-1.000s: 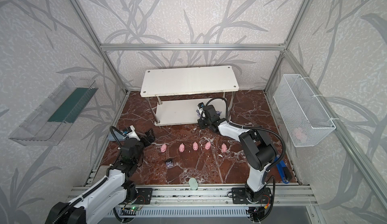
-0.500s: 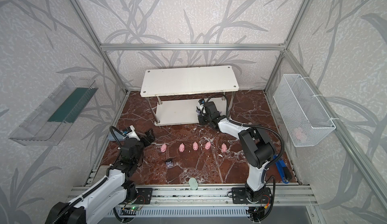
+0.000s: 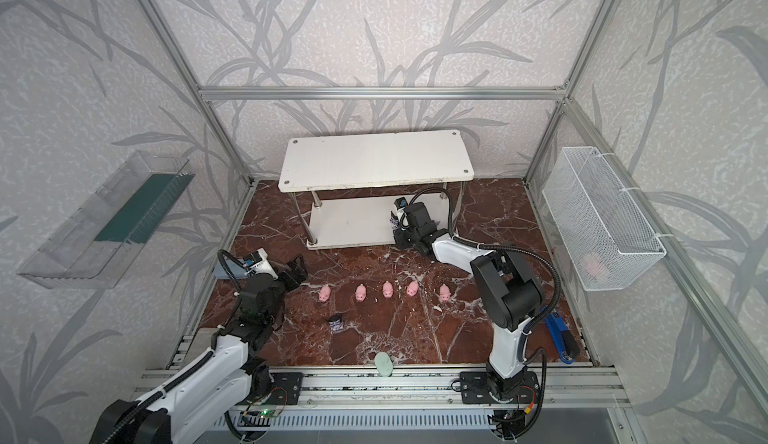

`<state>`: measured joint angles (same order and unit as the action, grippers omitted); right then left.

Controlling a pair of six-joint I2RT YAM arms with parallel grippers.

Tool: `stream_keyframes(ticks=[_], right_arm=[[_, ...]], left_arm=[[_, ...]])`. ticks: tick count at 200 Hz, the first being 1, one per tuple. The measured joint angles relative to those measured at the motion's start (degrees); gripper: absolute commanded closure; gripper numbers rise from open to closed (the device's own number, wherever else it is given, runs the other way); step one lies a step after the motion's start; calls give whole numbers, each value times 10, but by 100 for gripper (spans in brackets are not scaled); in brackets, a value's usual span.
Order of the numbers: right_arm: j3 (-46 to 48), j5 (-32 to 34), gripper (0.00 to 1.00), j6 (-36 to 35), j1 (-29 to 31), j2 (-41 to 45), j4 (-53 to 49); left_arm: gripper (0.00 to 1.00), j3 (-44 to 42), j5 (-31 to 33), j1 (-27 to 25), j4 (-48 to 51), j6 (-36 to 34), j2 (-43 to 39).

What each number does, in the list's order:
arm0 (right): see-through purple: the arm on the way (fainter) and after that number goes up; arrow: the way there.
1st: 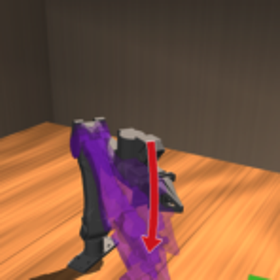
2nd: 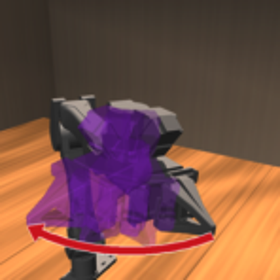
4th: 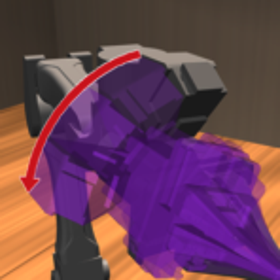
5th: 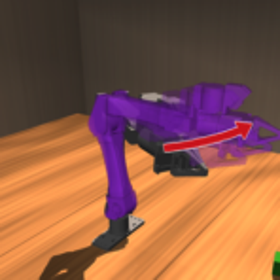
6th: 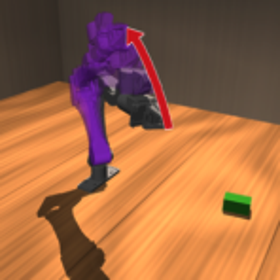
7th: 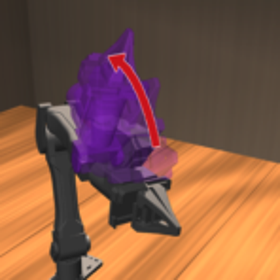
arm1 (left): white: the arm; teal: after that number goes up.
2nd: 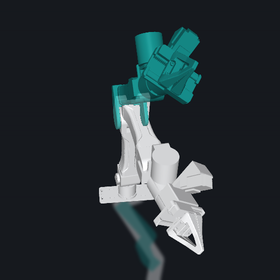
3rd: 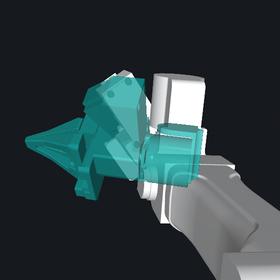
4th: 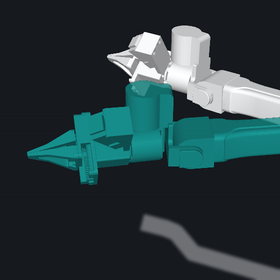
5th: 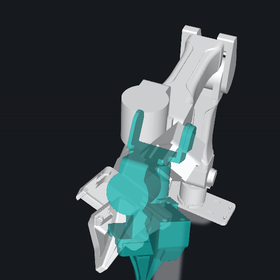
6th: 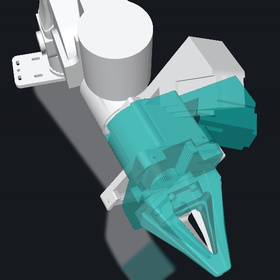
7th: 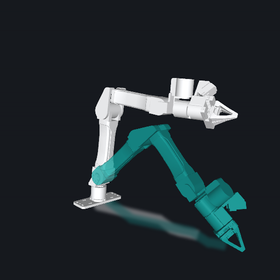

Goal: Place and organize the plastic toys onto the shelf
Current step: 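Raise the open right gripper away from the black figure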

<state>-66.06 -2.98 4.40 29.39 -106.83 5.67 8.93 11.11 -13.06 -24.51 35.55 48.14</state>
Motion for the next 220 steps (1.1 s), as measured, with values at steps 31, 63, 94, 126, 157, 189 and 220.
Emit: stream_keyframes(ticks=[31, 63, 94, 126, 157, 189, 220], right_arm=[[-10, 1, 100, -4, -4, -5, -4], [-17, 4, 100, -9, -7, -7, -7], [-22, 6, 100, -14, -9, -9, -11], [-24, 6, 100, -16, -10, -9, -12], [-23, -1, 100, -16, -10, -8, -12], [-3, -8, 100, -16, -10, 2, -13], [17, -9, 100, -17, -10, 21, -14]], left_arm=[[7, 0, 0, 1, 0, 0, 2], [7, 0, 0, 2, 0, 0, 4], [7, 0, 0, 2, -3, 0, 11], [7, 0, 0, 4, -9, 0, 20], [7, 0, 0, 4, -9, 0, 23], [7, 0, 0, 4, -9, 0, 23], [4, 0, -1, 4, -9, 0, 24]])
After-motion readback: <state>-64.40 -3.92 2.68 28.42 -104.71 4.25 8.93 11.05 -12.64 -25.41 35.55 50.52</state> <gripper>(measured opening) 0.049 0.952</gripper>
